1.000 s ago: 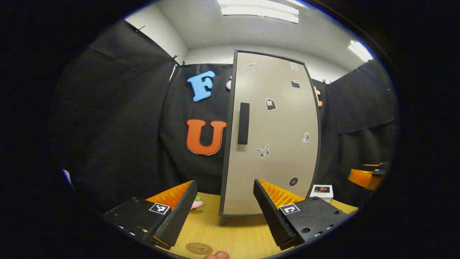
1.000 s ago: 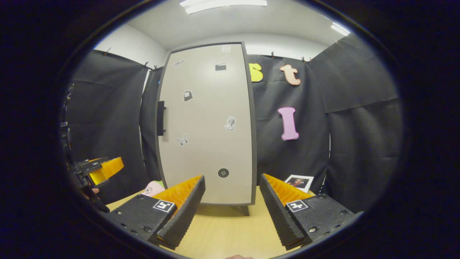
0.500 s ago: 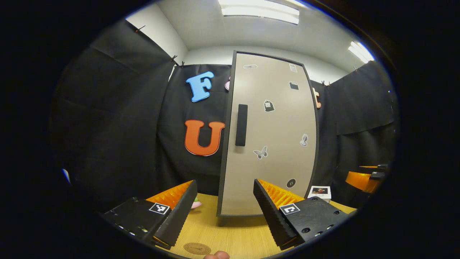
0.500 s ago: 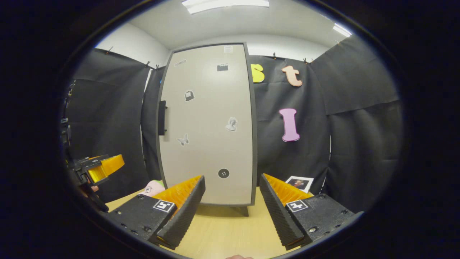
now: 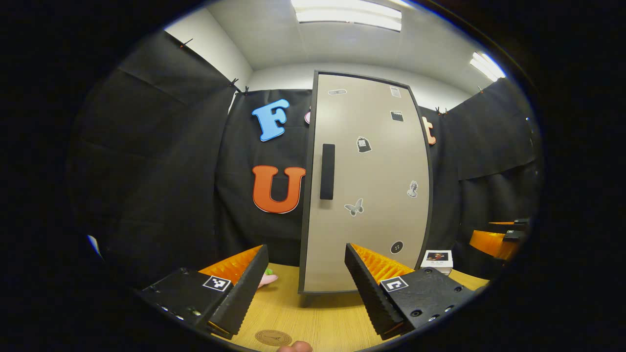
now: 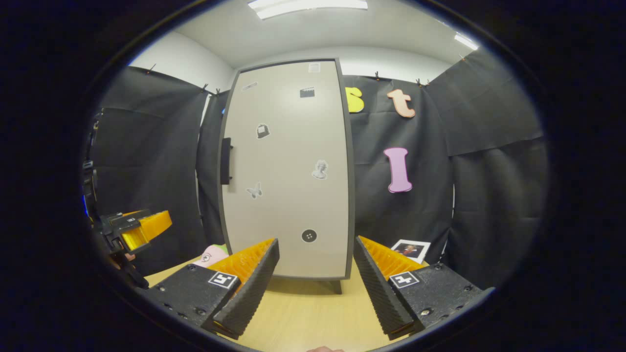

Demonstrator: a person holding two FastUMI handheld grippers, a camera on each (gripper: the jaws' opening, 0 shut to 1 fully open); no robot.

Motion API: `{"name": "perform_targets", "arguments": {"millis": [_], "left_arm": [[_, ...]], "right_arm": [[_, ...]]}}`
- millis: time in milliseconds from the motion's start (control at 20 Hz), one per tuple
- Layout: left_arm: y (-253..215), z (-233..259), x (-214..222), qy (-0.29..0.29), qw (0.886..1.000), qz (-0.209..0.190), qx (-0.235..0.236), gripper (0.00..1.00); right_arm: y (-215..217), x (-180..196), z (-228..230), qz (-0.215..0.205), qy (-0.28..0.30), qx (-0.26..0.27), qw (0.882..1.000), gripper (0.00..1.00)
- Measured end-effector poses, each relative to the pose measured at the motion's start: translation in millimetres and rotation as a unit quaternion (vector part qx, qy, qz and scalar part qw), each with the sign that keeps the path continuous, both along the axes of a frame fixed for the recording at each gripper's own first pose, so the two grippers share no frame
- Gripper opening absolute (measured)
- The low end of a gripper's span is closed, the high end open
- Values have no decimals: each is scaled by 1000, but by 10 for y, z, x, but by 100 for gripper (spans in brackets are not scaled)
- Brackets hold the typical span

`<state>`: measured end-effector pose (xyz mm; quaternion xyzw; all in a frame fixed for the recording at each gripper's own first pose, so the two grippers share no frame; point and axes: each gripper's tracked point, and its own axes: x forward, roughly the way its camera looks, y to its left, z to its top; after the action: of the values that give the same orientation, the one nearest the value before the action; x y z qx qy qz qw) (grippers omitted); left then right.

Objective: Open the cabinet door with the right hand, grasp the bottle in the cabinet with the left hand and place it on the coaster, then close the cabinet door with the right hand.

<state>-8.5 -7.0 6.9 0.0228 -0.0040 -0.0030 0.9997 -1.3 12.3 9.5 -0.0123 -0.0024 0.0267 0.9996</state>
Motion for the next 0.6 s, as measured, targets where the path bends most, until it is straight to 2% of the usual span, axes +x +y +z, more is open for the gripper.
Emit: {"name": "perform_targets", "arguments": {"millis": [250,450,600], "left_arm": [[-2,-13,-58,1,1000,1,4,95],[0,4,-148,-5,1000,7,13,95],[-45,-5,-190,-4,1000,3,11,95]], "right_arm": [[312,189,411,64,-21,-11,998,98],[685,504,753,131,-14,4,991,98],[954,787,996,164,-25,-15,986,98]]}}
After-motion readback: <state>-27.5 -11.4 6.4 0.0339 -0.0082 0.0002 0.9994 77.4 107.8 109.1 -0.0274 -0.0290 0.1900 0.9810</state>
